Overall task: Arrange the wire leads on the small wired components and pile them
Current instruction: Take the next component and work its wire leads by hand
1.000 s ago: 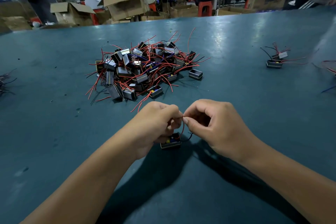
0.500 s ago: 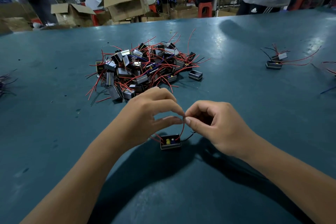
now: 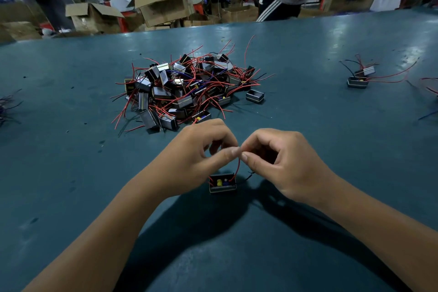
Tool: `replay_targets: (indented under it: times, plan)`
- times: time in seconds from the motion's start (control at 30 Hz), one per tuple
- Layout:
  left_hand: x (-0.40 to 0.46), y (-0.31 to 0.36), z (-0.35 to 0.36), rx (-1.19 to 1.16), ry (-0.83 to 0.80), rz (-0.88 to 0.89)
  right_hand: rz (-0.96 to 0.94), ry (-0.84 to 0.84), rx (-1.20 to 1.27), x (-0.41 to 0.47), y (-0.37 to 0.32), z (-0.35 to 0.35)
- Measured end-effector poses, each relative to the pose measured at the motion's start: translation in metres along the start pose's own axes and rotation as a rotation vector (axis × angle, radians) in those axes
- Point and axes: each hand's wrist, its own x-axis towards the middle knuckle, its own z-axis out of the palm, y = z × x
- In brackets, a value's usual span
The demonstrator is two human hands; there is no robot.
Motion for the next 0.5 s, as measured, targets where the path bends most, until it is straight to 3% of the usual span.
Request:
replay_targets:
  times: [0.23, 0.3, 0.5]
  plan:
    - [0.001, 0.002, 0.010, -0.316, 0.018, -0.386, 0.023, 0.026, -0.008, 0.001, 0.002, 0.002]
    - [-0.001, -0.002, 0.006, -0.239, 0.036, -0.313, 0.047, 0.022, 0.011, 0.001, 0.004, 0.001]
    - [-0.001, -0.006, -0.009, 0.282, 0.088, 0.223, 0.103, -0.039, 0.099, 0.000, 0.008, -0.003]
